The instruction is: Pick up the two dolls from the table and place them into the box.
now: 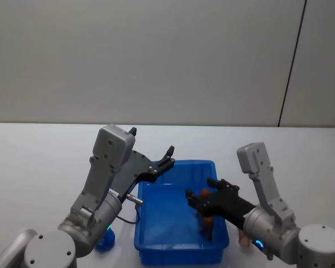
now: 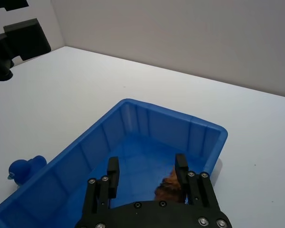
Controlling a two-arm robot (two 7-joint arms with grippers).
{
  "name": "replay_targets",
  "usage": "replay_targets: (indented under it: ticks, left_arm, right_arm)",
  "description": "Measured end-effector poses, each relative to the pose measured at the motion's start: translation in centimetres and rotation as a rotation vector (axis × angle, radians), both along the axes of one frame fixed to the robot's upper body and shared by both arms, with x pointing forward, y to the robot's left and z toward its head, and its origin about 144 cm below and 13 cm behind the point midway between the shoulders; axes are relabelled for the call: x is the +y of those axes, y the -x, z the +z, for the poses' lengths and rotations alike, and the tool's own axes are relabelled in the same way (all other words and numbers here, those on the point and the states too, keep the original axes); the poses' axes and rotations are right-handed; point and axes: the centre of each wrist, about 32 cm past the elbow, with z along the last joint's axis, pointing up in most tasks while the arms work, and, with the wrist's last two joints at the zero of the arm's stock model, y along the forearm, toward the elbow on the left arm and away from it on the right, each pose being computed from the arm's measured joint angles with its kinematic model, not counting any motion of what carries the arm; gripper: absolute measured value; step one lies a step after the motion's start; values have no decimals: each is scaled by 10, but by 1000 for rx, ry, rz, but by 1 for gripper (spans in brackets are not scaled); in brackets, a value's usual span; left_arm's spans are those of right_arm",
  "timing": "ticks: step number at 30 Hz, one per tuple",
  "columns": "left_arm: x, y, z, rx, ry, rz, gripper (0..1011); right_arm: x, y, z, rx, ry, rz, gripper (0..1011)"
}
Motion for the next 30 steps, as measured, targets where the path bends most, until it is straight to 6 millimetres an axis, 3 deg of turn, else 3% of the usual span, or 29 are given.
replay_targets:
  ticks: [5,13,30]
  left_arm:
    - [0,0,0,0,0,0,1001]
    - [0,0,0,0,0,0,1001]
    - [0,0,0,0,0,0,1001]
  right_arm:
    - [2,2,1,-12,5,-23,844]
    - [0,13,4,-40,13,-74,1001]
    - [-12,54,9,-33,66,-244,1001]
